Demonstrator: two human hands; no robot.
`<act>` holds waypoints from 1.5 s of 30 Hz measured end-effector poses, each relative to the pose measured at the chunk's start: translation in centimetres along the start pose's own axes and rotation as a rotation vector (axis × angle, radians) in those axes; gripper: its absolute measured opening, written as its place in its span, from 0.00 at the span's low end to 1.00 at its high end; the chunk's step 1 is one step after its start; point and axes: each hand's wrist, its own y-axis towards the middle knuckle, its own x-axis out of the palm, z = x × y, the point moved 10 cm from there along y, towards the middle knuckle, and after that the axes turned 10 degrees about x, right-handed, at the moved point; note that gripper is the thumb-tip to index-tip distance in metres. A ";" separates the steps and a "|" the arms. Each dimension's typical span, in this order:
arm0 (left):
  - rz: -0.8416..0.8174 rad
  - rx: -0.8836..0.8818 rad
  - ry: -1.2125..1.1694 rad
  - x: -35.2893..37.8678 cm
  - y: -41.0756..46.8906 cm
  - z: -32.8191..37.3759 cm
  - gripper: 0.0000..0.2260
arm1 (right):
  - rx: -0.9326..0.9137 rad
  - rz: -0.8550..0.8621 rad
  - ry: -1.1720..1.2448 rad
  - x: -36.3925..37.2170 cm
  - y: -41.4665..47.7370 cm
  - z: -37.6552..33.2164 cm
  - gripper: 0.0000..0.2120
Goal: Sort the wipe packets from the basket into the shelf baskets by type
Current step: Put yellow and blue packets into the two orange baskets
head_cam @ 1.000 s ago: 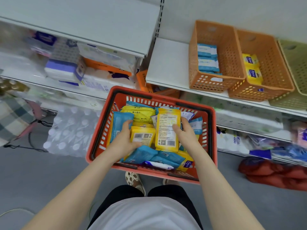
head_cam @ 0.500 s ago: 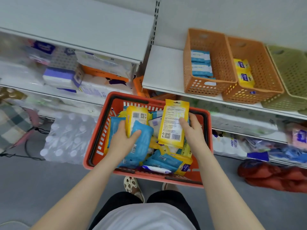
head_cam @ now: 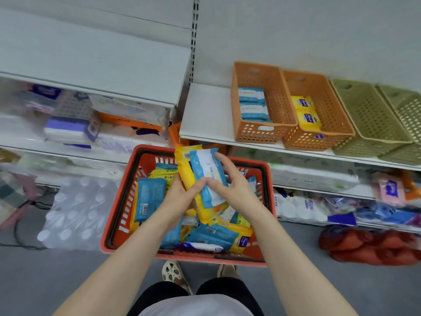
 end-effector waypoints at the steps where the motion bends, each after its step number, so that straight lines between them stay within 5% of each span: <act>1: -0.015 0.017 -0.018 0.4 0.0 0.2 0.29 | 0.035 0.021 0.051 -0.6 0.0 0.4 0.32; 3: -0.036 0.032 -0.030 0.9 0.3 0.7 0.29 | 0.107 0.071 0.114 -2.2 0.0 1.2 0.35; 6: -0.026 0.041 -0.032 1.7 0.9 1.3 0.31 | 0.162 0.041 0.271 -3.7 -0.1 2.2 0.20; 13: 0.053 0.159 0.009 4.7 2.7 5.4 0.31 | 0.153 0.154 0.534 -11.8 0.3 3.4 0.06; 20: 0.200 0.286 0.046 10.5 5.0 9.2 0.18 | 0.126 0.088 0.442 -21.4 1.8 3.6 0.19; 28: 0.432 0.270 -0.015 13.0 6.7 8.1 0.26 | -0.150 0.198 0.127 -30.7 7.5 -2.6 0.17; 35: 0.486 0.238 -0.042 10.1 9.3 9.4 0.22 | -0.308 0.304 -0.221 -28.3 14.0 -7.8 0.15; 40: 0.461 0.248 -0.069 7.1 11.5 11.0 0.22 | -0.202 0.258 -0.635 -24.1 19.3 -7.5 0.17; 45: 0.438 0.220 -0.078 5.8 13.2 11.2 0.18 | -0.081 0.172 -0.763 -22.6 22.6 -6.2 0.18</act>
